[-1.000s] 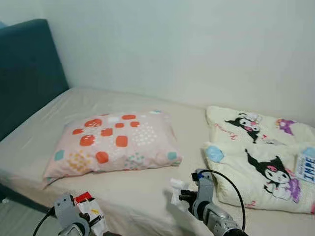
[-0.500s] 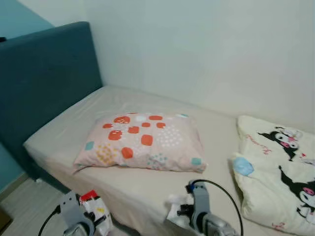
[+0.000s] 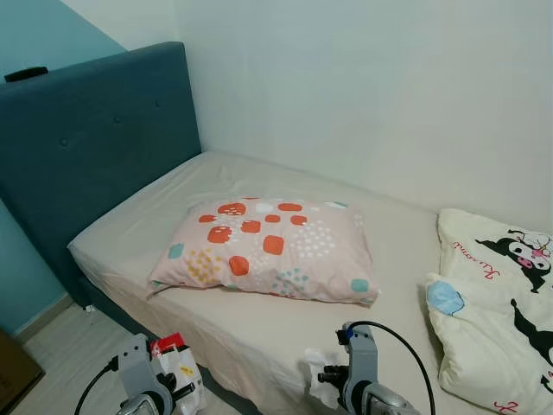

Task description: Clean up the room

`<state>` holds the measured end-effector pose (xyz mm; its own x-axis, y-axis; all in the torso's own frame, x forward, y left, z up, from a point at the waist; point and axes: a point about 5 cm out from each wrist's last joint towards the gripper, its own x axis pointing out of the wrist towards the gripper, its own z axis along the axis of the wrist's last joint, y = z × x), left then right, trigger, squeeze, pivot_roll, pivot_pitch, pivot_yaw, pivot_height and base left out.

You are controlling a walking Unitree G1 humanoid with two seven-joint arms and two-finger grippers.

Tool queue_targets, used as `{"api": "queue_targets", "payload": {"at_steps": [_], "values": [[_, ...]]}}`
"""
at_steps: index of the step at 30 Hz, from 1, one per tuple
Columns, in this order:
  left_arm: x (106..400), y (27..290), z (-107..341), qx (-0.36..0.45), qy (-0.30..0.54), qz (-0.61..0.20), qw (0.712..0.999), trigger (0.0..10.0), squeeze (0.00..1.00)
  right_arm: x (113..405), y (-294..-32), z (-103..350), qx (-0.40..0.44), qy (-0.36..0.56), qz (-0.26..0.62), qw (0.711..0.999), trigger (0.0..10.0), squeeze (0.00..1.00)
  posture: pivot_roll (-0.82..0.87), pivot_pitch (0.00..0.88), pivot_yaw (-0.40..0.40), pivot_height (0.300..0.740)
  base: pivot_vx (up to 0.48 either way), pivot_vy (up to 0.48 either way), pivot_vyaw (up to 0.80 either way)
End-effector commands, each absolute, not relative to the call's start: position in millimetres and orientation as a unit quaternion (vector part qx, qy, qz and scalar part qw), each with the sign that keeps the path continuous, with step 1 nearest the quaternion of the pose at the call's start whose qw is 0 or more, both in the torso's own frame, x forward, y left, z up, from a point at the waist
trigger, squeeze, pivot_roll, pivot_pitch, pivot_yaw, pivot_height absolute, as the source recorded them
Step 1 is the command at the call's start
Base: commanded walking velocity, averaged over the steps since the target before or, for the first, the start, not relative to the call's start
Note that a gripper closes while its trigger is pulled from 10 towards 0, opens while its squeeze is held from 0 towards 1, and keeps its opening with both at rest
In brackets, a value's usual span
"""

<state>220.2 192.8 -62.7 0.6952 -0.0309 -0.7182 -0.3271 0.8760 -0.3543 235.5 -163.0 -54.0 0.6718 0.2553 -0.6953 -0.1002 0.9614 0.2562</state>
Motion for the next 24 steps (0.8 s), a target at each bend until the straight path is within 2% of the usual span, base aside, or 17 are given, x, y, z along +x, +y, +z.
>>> {"api": "queue_targets", "payload": {"at_steps": [1, 14, 18, 24], "values": [[214.8, 191.8, -66.2, -0.231, 0.392, 0.082, 0.887, 10.0, 0.0, 232.3, -161.3, -56.3, 0.111, 0.399, 0.094, 0.905, 10.0, 0.0, 0.06, 0.0, -0.027, 0.74, 0.0, 0.0, 0.76], [212.3, 195.1, -67.0, -0.225, 0.394, 0.081, 0.887, 10.0, 0.0, 232.0, -158.7, -56.6, 0.118, 0.399, 0.096, 0.904, 10.0, 0.0, 0.06, 0.0, -0.025, 0.74, 0.0, 0.0, 0.77], [212.1, 196.3, -67.0, -0.214, 0.398, 0.078, 0.889, 10.0, 0.0, 231.9, -158.0, -56.7, 0.119, 0.399, 0.097, 0.904, 10.0, 0.0, 0.06, 0.0, -0.021, 0.74, 0.0, -0.454, 0.77], [211.5, 200.7, -67.0, -0.221, 0.396, 0.098, 0.886, 10.0, 0.0, 231.2, -157.3, -57.1, 0.121, 0.399, 0.098, 0.904, 10.0, 0.0, 0.07, 0.0, -0.019, 0.74, 0.0, 0.0, 0.77]]}}
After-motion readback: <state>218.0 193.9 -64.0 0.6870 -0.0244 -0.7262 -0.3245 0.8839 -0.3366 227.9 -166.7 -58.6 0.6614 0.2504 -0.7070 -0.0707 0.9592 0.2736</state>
